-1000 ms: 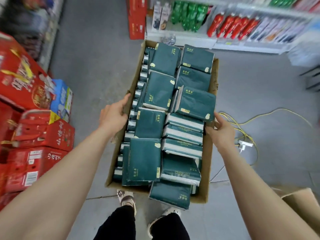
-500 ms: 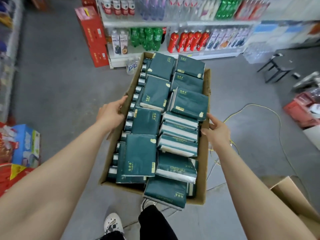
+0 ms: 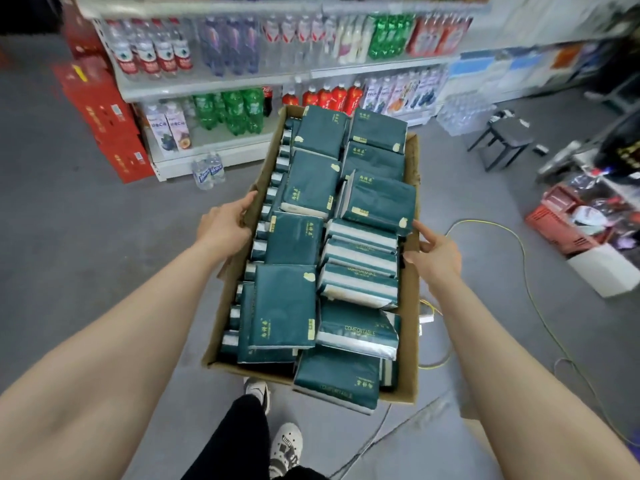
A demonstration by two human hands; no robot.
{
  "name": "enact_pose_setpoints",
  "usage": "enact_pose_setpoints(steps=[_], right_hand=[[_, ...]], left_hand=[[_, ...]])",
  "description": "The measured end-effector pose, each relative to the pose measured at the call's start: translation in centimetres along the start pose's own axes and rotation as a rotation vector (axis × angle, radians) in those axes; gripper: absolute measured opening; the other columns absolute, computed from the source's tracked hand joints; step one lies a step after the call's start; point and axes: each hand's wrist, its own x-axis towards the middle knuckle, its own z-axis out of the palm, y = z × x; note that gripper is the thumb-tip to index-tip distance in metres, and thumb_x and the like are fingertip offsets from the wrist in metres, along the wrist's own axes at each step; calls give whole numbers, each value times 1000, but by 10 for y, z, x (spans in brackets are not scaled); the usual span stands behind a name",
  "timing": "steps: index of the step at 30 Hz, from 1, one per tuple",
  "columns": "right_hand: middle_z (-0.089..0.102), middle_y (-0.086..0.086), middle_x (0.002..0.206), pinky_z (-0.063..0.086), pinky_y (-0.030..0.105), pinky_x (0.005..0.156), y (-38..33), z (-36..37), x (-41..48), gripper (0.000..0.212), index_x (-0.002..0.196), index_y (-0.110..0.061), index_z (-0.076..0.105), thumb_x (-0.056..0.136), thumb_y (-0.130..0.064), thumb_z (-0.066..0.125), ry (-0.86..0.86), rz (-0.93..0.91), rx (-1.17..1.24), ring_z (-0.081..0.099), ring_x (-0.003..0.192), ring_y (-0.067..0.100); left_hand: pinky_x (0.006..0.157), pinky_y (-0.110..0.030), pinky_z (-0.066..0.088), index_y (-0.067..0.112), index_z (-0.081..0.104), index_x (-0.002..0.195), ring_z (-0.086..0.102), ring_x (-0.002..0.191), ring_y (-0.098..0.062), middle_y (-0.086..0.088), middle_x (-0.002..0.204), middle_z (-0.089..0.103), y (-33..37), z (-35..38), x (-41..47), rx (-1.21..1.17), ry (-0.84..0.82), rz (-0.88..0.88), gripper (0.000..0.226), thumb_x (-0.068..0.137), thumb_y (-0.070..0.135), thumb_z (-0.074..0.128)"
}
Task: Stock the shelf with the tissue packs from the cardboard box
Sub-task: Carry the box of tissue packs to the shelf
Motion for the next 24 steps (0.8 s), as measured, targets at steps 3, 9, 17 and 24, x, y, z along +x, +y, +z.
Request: enact_pose_setpoints(steps=[3,9,17,24], right_hand=[[73,-16,80,56,32,75,-14,-6,45,71,129,-45,61,74,0,61,42,17,40,63,71,11],[68,-19,74,56,34,79,-47,-21,131,69,129,-44,61,77,1,61,130,76,52,59,71,10],[76,-3,90,56,31,83,-58,-57,258,67,126,-46,63,76,-2,62,238,137,62,59,75,12],[75,6,91,59,36,83,-60,-105,406,69,124,-50,62,74,-2,62,270,164,74,66,79,20]], left_hand=[[98,-39,47,46,35,145,62,107,-32,-1,120,69,24,6,60,1,-14,67,74,84,10,55],[91,-43,53,55,31,141,64,103,-31,2,115,71,72,18,181,-48,-96,132,80,79,11,56],[86,-39,52,50,32,144,63,105,-30,-3,114,70,162,48,317,31,-152,252,81,79,11,59],[77,-35,51,44,33,147,63,100,-32,-7,112,70,263,95,443,54,-152,321,77,82,11,58]])
